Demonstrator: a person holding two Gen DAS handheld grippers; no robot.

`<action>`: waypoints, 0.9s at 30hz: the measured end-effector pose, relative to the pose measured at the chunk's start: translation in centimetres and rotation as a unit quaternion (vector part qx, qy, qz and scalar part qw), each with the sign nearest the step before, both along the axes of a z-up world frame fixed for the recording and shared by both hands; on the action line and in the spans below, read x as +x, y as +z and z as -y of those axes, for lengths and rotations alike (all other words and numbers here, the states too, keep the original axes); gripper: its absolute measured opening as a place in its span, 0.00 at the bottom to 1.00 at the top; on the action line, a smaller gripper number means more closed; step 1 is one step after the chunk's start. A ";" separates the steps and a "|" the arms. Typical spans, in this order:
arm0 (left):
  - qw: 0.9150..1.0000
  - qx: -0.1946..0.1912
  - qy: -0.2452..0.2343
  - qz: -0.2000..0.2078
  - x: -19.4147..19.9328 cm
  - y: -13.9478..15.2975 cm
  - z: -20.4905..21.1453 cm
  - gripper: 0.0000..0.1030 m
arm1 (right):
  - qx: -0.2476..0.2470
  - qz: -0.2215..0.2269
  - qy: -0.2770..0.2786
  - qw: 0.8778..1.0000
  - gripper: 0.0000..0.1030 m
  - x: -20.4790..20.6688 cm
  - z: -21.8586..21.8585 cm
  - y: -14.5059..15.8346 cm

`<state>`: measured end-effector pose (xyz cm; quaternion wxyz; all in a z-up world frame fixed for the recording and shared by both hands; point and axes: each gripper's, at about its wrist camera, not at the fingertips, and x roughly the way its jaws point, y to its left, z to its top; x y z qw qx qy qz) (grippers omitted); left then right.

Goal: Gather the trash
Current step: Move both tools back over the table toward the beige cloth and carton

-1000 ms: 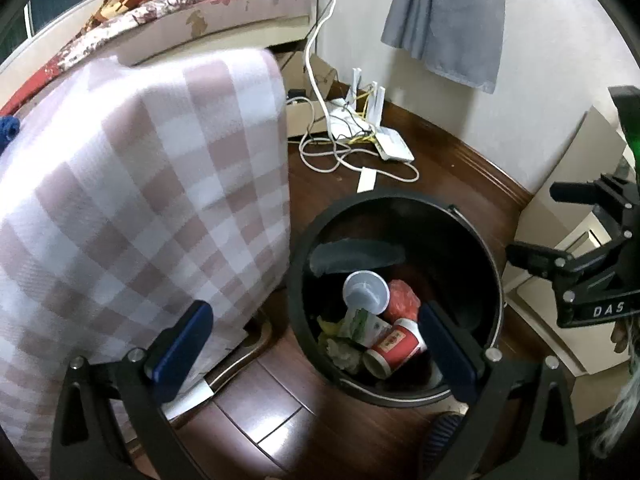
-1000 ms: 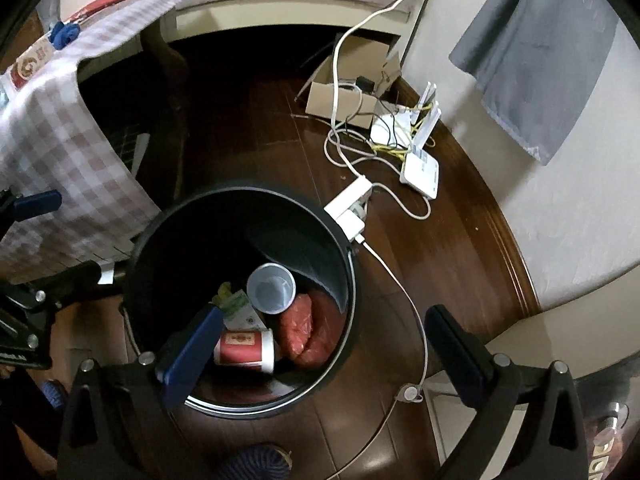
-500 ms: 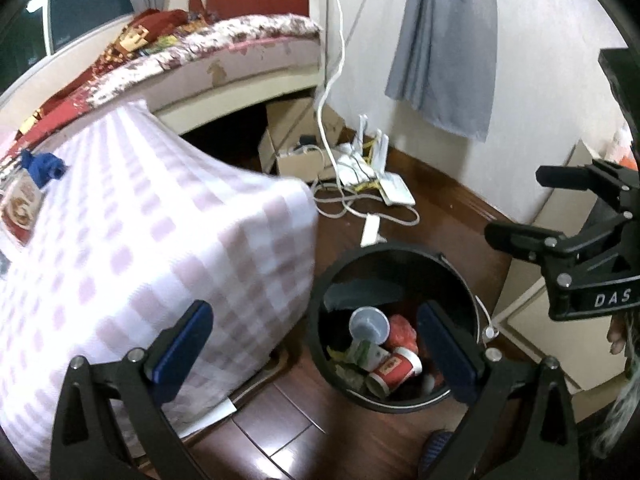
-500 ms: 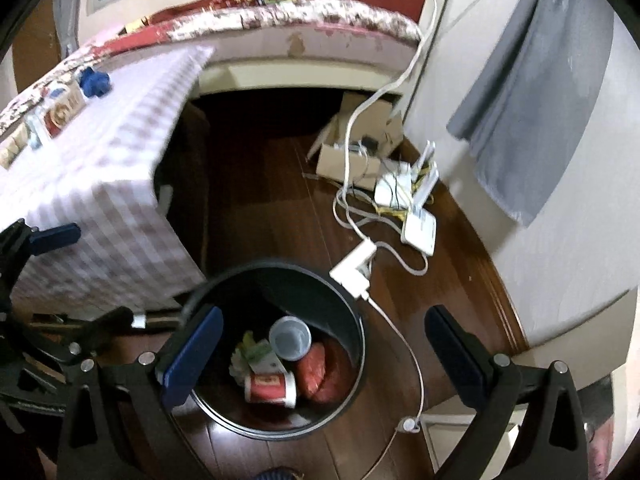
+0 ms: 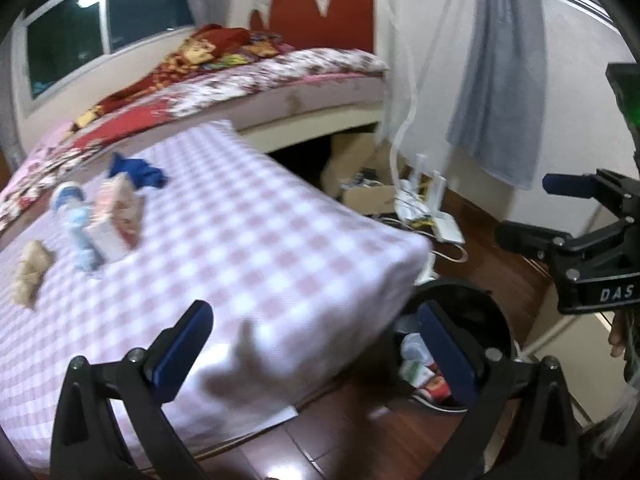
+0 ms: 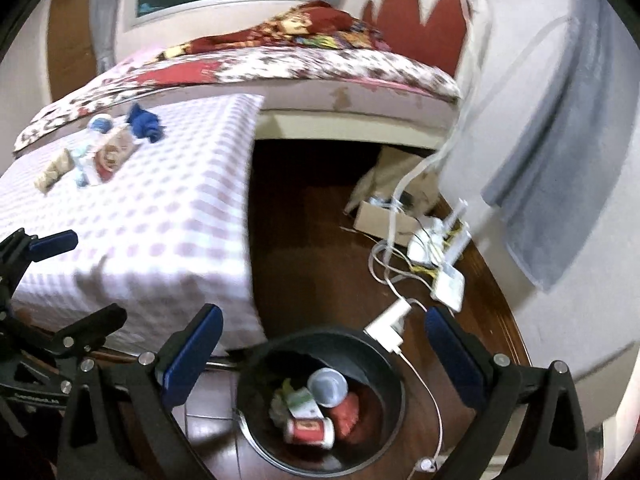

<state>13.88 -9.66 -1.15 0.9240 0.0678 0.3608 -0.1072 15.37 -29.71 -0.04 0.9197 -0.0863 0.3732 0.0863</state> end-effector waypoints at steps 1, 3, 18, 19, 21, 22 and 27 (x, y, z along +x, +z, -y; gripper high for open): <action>1.000 0.000 0.008 0.002 0.0 0.2 -0.8 0.99 | 0.000 0.003 0.007 1.000 0.99 0.2 -0.7 0.3; 1.000 0.002 0.023 0.007 0.1 0.4 -2.2 0.99 | 0.003 0.010 0.025 1.000 0.99 0.6 -2.5 0.9; 0.983 0.004 0.184 0.014 -0.7 0.9 -19.1 0.99 | 0.061 0.026 0.135 0.989 0.99 4.3 -18.5 2.5; 0.980 0.002 0.197 0.014 -0.9 0.8 -20.6 0.99 | 0.064 0.025 0.141 0.988 0.99 4.5 -19.4 2.4; 0.977 0.002 0.213 0.013 -1.1 0.7 -22.3 0.99 | 0.071 0.022 0.149 0.986 0.99 5.0 -21.4 2.1; 0.975 0.001 0.222 0.012 -1.3 0.5 -23.3 0.99 | 0.074 0.022 0.152 0.985 0.99 5.3 -22.3 1.9; 0.968 -0.016 0.251 0.002 -1.3 -0.2 -27.8 0.94 | 0.082 -0.015 0.148 0.985 0.99 7.0 -25.4 0.7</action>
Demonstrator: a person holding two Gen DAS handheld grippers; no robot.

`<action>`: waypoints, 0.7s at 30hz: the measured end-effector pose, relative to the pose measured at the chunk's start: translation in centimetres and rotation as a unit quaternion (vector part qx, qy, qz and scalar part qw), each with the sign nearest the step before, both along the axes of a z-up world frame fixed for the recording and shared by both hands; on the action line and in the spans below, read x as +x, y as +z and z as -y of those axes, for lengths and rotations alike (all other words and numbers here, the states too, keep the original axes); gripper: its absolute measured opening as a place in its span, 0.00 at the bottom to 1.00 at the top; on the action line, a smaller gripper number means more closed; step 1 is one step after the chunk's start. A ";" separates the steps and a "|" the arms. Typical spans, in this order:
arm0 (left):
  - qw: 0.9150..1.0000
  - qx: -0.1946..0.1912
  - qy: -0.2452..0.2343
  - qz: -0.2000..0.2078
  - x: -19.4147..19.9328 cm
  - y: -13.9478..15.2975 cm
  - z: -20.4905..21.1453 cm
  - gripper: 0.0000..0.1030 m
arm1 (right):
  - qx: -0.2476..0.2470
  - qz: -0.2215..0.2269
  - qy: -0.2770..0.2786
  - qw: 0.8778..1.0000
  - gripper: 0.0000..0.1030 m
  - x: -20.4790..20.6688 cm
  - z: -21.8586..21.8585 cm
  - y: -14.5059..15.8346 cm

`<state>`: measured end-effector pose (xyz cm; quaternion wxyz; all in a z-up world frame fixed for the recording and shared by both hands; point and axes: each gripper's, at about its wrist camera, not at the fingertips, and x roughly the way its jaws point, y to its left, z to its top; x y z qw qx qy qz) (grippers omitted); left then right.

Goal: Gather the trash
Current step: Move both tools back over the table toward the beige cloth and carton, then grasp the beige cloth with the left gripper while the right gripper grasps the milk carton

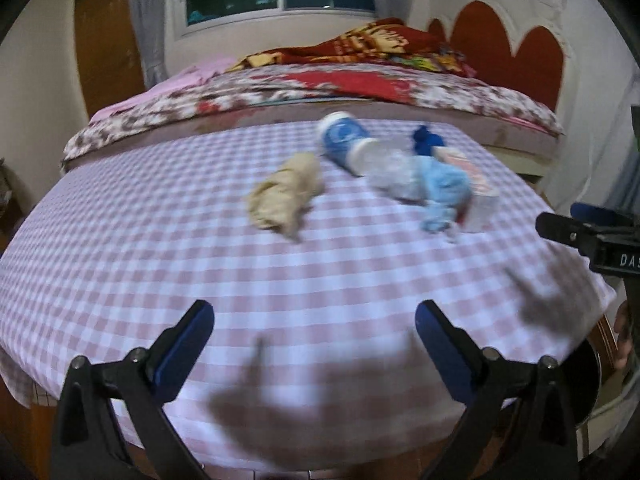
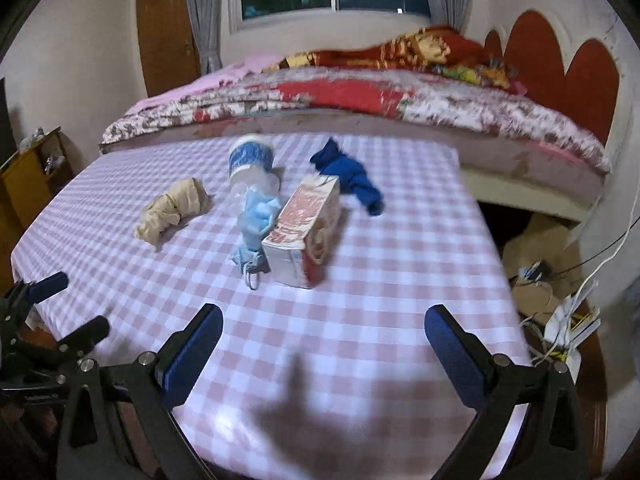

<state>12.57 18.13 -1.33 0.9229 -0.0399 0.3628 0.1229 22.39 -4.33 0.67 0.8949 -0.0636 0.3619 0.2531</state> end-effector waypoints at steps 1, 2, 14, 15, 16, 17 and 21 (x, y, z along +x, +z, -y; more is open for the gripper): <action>1.000 -0.004 0.004 -0.003 0.2 -0.2 -0.9 0.93 | 0.006 -0.007 0.001 1.000 0.99 0.4 -0.5 -0.3; 1.000 -0.006 0.006 -0.004 0.3 -0.3 -1.3 0.92 | 0.008 -0.014 0.002 1.000 0.99 0.9 -1.1 -0.6; 1.000 -0.022 0.006 -0.003 6.5 -1.0 -6.0 0.84 | 0.002 -0.031 -0.015 0.999 0.68 6.3 -3.7 -2.9; 1.000 -0.023 0.004 -0.003 6.9 -1.1 -6.0 0.83 | 0.001 -0.029 -0.020 0.999 0.66 6.6 -3.6 -2.9; 1.000 -0.023 0.002 -0.005 7.6 -1.2 -6.2 0.83 | -0.007 -0.025 -0.035 0.999 0.66 7.0 -3.3 -3.0; 1.000 -0.022 0.000 -0.007 8.3 -1.4 -6.2 0.83 | -0.010 -0.025 -0.043 0.999 0.64 7.3 -3.1 -3.0; 0.999 -0.032 -0.008 -0.018 10.0 -2.1 -6.6 0.78 | 0.024 -0.037 -0.044 0.998 0.59 8.4 -1.8 -3.0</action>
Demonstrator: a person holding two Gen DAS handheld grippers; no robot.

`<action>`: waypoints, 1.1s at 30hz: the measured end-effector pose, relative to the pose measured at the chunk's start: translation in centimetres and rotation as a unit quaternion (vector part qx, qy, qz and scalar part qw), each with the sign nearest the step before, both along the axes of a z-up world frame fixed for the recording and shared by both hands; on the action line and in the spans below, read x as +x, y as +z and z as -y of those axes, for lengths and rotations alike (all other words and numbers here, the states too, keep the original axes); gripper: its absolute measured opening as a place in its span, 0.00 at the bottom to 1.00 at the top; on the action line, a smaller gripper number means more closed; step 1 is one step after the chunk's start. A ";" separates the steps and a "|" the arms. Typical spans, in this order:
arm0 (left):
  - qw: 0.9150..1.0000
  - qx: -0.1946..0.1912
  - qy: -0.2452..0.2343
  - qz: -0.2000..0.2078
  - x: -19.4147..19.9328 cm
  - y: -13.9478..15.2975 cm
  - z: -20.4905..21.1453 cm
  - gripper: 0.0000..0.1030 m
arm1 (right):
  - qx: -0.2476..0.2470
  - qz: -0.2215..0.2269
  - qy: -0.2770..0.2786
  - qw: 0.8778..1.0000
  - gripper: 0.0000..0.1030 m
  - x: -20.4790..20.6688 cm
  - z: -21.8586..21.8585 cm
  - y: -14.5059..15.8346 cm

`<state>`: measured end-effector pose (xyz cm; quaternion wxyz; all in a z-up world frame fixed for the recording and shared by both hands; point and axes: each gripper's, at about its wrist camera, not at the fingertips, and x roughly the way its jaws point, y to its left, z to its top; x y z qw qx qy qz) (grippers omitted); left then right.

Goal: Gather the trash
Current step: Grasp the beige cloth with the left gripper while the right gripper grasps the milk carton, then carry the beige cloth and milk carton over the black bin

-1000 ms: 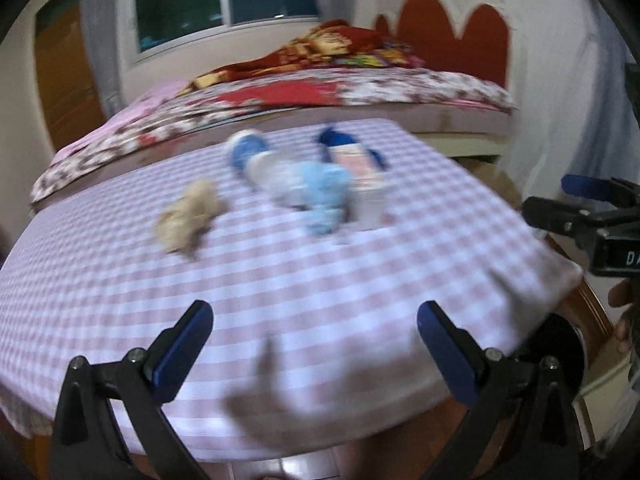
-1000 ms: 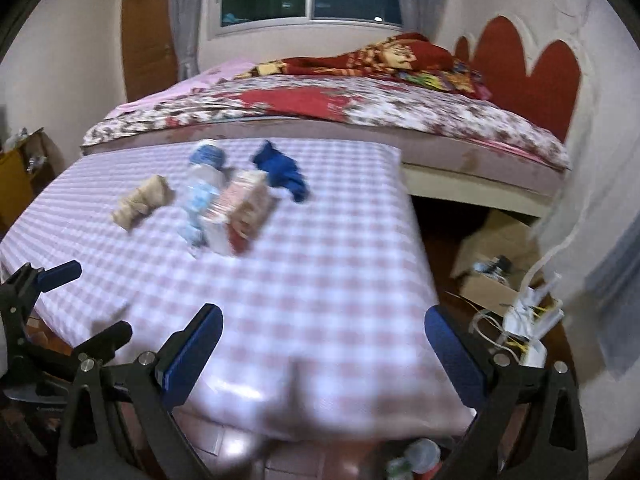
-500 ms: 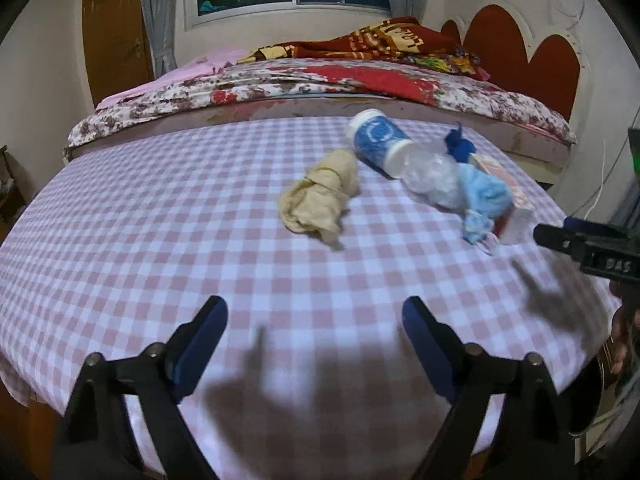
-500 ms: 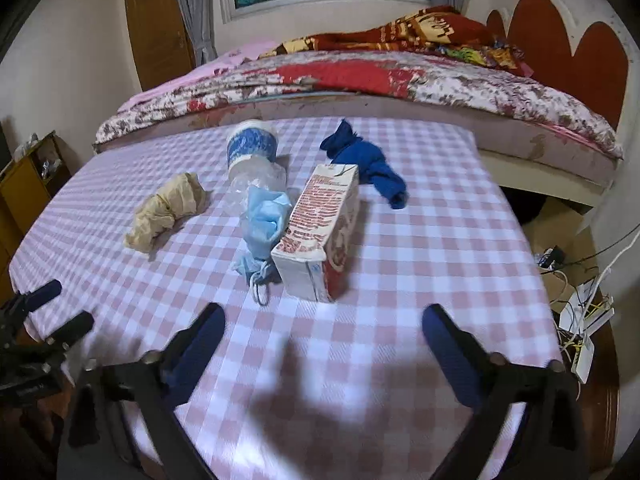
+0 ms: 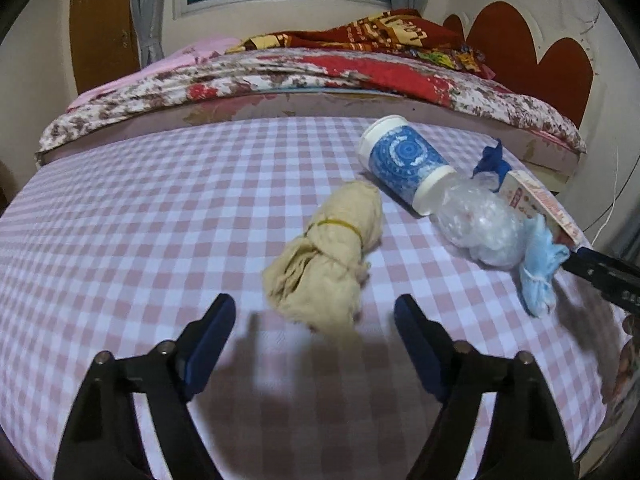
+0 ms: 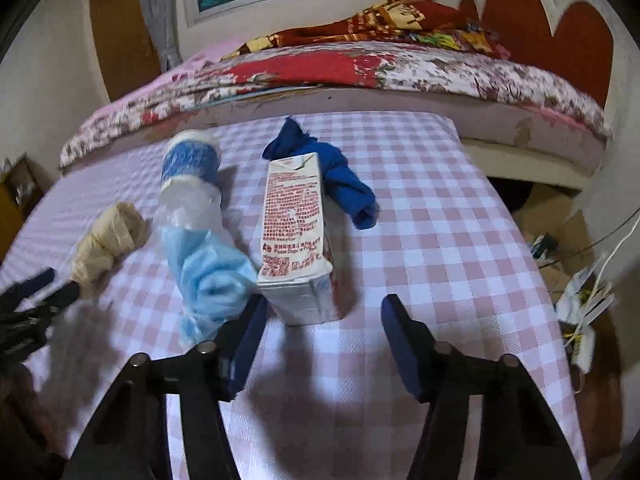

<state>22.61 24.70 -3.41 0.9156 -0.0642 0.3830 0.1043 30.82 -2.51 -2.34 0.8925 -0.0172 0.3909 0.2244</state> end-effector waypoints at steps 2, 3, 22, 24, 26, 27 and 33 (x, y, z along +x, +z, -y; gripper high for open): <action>1.000 -0.004 -0.002 -0.005 0.7 -0.2 -0.1 0.77 | 0.009 0.004 0.012 1.000 0.59 0.3 -0.1 0.2; 1.000 -0.008 -0.003 -0.009 1.0 -0.3 -0.1 0.75 | 0.011 0.004 0.017 1.000 0.59 0.3 -0.2 0.3; 0.998 -0.049 -0.024 -0.019 2.2 -0.4 -0.2 0.16 | 0.039 0.008 0.034 0.999 0.36 1.0 0.4 0.3; 0.998 -0.049 -0.024 -0.010 1.7 -0.1 0.3 0.15 | 0.036 0.012 0.031 0.999 0.36 0.6 0.9 0.6; 0.998 -0.051 -0.023 0.000 0.8 0.2 0.7 0.15 | 0.034 0.014 0.030 0.999 0.35 0.3 1.6 0.9; 0.998 -0.052 -0.022 0.003 0.6 0.3 0.8 0.15 | 0.030 0.017 0.031 0.999 0.35 0.0 1.9 1.1; 0.998 -0.047 -0.026 0.026 -1.8 1.6 2.6 0.15 | 0.007 0.043 0.037 0.998 0.35 -2.4 3.6 2.5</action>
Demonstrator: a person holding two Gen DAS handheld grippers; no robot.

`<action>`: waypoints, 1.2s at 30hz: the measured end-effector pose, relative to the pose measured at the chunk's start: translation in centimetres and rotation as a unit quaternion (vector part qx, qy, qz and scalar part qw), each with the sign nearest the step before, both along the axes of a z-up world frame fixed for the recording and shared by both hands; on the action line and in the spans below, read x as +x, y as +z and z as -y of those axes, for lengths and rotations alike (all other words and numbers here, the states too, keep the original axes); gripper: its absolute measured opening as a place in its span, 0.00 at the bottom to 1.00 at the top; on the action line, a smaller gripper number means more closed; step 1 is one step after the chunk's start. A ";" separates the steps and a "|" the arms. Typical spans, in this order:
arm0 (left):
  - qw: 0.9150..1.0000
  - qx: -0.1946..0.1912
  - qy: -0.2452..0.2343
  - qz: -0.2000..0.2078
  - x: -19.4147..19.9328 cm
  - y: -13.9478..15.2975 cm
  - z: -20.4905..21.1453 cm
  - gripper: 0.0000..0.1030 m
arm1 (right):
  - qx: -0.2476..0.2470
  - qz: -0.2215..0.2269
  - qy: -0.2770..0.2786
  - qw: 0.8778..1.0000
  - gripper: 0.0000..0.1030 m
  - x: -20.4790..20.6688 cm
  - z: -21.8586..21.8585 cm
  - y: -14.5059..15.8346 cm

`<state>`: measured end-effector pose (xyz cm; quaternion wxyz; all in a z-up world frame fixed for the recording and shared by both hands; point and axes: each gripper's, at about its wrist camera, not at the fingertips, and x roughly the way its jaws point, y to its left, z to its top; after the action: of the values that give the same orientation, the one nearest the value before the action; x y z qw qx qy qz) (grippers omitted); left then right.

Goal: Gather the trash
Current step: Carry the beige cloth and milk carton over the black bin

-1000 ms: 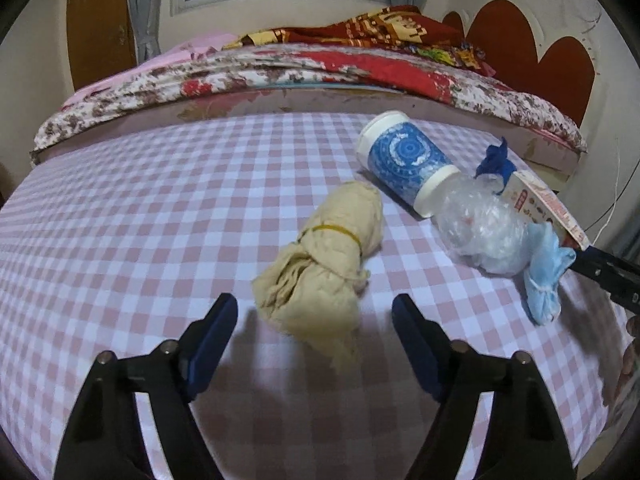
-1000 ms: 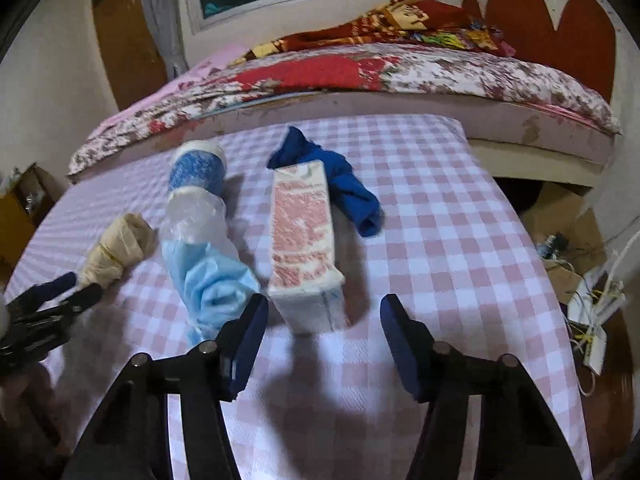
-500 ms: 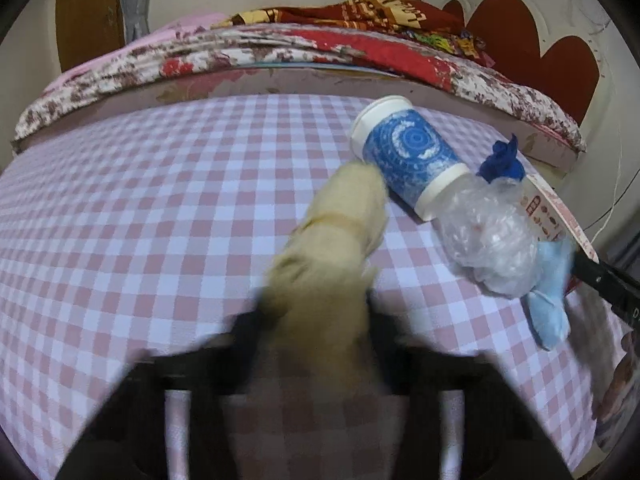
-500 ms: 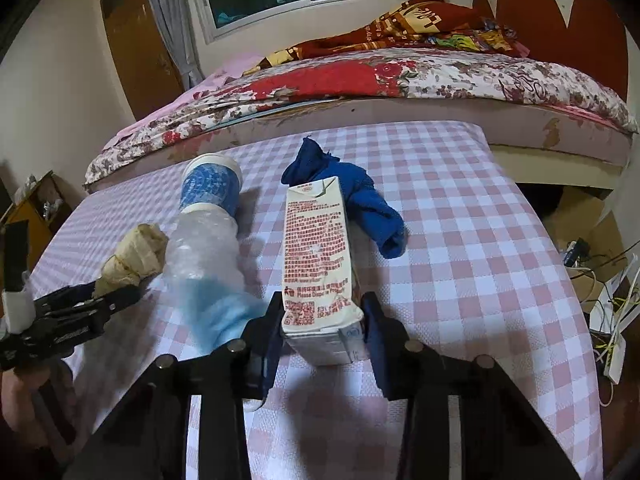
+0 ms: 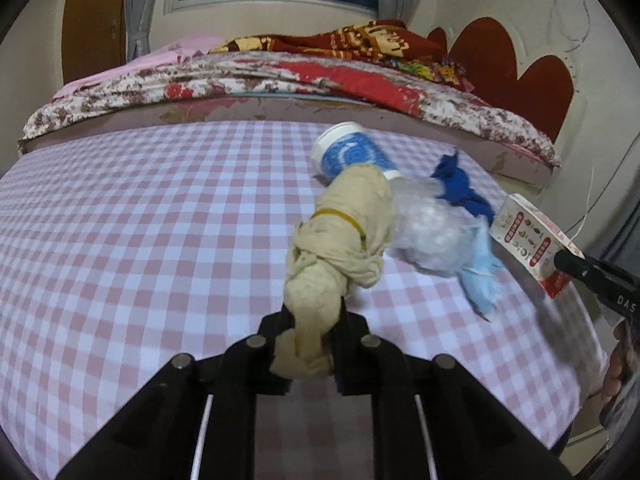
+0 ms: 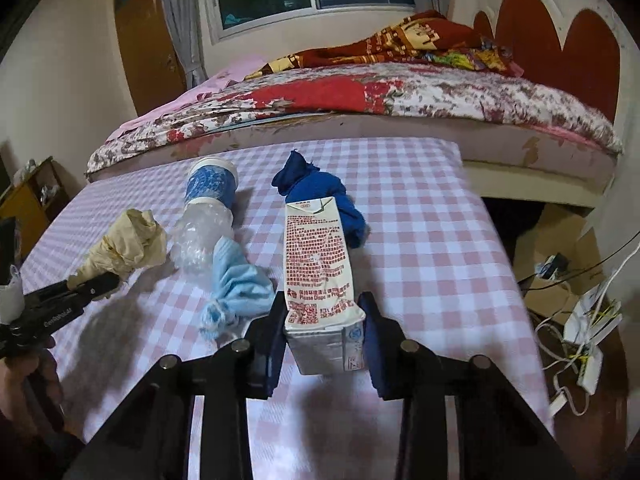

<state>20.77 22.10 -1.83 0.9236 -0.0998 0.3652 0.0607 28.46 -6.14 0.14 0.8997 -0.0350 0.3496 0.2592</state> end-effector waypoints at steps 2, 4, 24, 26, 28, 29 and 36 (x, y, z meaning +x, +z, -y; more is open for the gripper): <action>1.000 0.007 -0.005 0.010 -0.9 0.7 1.1 0.15 | -0.008 0.008 -0.001 1.000 0.35 -0.7 0.6 0.4; 1.000 0.010 -0.010 0.018 -1.5 1.2 2.0 0.15 | -0.010 0.014 -0.006 1.000 0.35 -1.5 1.4 0.8; 0.993 0.013 -0.112 0.045 -4.2 3.6 14.1 0.15 | 0.001 0.042 -0.061 0.997 0.35 -8.2 12.6 3.4; 0.991 0.014 -0.122 0.046 -4.2 3.6 15.2 0.15 | 0.004 0.043 -0.070 0.997 0.35 -8.6 13.8 3.6; 0.990 0.015 -0.132 0.045 -4.3 3.7 16.1 0.15 | 0.009 0.043 -0.078 0.996 0.35 -9.0 15.0 3.7; 0.989 0.016 -0.138 0.046 -4.4 3.7 16.8 0.15 | 0.010 0.044 -0.082 0.996 0.35 -9.2 15.5 3.8; 0.984 0.018 -0.172 0.045 -4.6 3.5 20.1 0.15 | 0.011 0.041 -0.102 0.994 0.35 -10.4 18.7 3.3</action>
<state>16.22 1.95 1.62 0.9373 -0.0219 0.3341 -0.0968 18.09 -24.83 3.48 0.9354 -0.0001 0.3112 0.1681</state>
